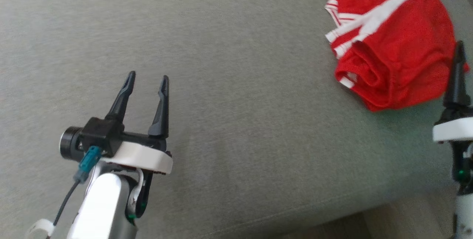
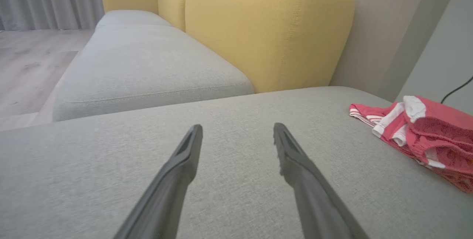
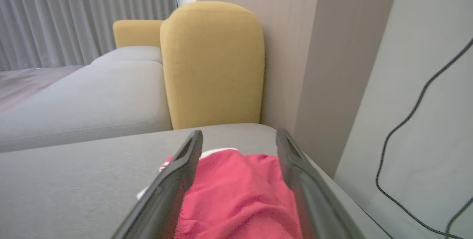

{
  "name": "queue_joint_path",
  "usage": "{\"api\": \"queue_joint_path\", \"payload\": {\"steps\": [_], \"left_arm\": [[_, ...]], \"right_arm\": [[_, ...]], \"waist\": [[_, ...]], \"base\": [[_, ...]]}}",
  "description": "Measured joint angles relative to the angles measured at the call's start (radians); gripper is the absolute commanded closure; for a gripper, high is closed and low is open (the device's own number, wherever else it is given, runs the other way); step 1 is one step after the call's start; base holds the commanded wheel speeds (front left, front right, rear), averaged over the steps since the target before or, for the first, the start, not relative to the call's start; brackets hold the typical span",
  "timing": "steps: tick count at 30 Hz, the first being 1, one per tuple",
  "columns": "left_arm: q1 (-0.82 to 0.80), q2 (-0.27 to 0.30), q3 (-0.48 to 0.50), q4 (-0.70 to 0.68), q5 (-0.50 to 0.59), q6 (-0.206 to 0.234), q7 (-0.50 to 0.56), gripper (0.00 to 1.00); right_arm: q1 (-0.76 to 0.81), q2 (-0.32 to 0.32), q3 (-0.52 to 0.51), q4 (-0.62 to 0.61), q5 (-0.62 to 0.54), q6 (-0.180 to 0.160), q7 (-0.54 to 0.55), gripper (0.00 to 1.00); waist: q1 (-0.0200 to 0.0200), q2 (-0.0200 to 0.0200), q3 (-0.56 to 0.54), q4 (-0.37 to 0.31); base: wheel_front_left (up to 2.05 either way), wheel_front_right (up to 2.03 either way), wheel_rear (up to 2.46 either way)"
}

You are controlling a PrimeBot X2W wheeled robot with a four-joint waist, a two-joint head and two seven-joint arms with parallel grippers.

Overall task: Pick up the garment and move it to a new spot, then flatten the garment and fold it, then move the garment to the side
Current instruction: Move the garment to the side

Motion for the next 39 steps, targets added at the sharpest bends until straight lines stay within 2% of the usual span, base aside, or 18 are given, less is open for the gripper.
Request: {"api": "queue_joint_path", "payload": {"steps": [4,7,13,18,27,39], "left_arm": [[0.018,-0.004,0.021,-0.002,-0.015,0.018,-0.003,0.00],[0.040,-0.003,0.039,-0.002,-0.029,0.030,-0.005,0.00],[0.084,0.001,0.062,-0.002,-0.030,0.039,-0.012,0.00],[0.144,0.011,0.063,-0.001,-0.040,0.043,-0.012,0.00],[0.212,0.029,0.047,-0.004,-0.040,0.042,-0.001,0.00],[0.280,0.033,0.023,-0.015,-0.040,0.048,0.015,0.00]], "right_arm": [[0.050,0.044,0.042,-0.140,-0.035,0.000,0.024,0.00],[0.078,0.061,0.086,-0.189,-0.050,0.000,0.038,0.00],[0.128,0.087,0.174,-0.204,-0.066,0.000,0.053,0.00],[0.168,0.094,0.203,-0.183,-0.069,0.000,0.056,0.00],[0.262,0.109,0.203,-0.167,-0.069,0.000,0.063,0.00],[0.341,0.119,0.202,-0.170,-0.076,0.000,0.098,0.00]], "waist": [[0.0000,0.0000,-0.029,0.049],[0.0000,0.0000,-0.051,0.090],[0.0000,0.0000,-0.100,0.165],[0.0000,0.0000,-0.150,0.207],[0.0000,0.0000,-0.232,0.241],[0.0000,0.0001,-0.293,0.243]], "base": [[0.00,0.00,0.00],[0.00,0.00,0.00],[0.00,0.00,0.00],[0.00,0.00,0.00],[0.00,0.00,0.00],[0.00,0.00,0.00]]}}
